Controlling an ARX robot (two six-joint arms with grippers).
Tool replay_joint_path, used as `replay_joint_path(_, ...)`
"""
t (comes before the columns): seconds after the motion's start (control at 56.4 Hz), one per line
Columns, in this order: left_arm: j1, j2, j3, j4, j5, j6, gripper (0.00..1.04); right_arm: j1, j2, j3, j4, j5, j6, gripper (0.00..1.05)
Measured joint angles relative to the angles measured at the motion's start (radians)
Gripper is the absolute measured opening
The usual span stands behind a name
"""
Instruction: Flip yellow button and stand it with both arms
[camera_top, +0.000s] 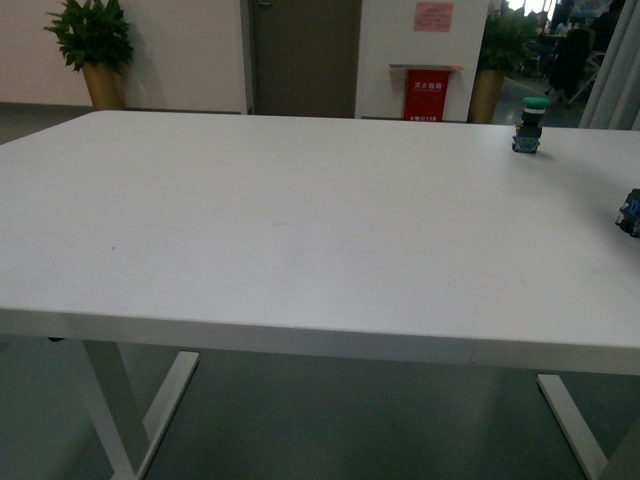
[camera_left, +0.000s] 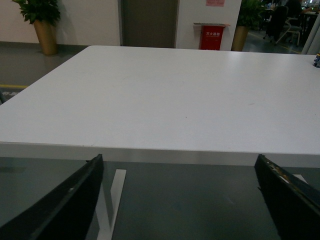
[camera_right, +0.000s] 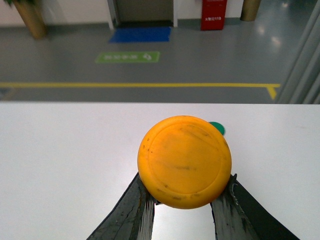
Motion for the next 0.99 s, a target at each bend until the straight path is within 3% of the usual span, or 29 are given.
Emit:
replay_joint_path(0.089, 0.0, 0.0, 0.0, 0.0, 0.0, 0.0, 0.99, -0.024, 0.073, 0.075, -0.084, 0.036, -0.177, 0.26)
replay_joint_path(0.177, 0.0, 0.0, 0.0, 0.0, 0.0, 0.0, 0.99, -0.047, 0.129, 0.113, -0.152, 0.069, -0.228, 0.26)
replay_joint_path(0.656, 0.0, 0.0, 0.0, 0.0, 0.0, 0.0, 0.99, -0.024, 0.26, 0.16, -0.261, 0.14, -0.056, 0.26)
replay_joint_path(0.993, 0.0, 0.0, 0.0, 0.0, 0.0, 0.0, 0.99, -0.019, 0.299, 0.172, -0.243, 0.155, -0.053, 0.26)
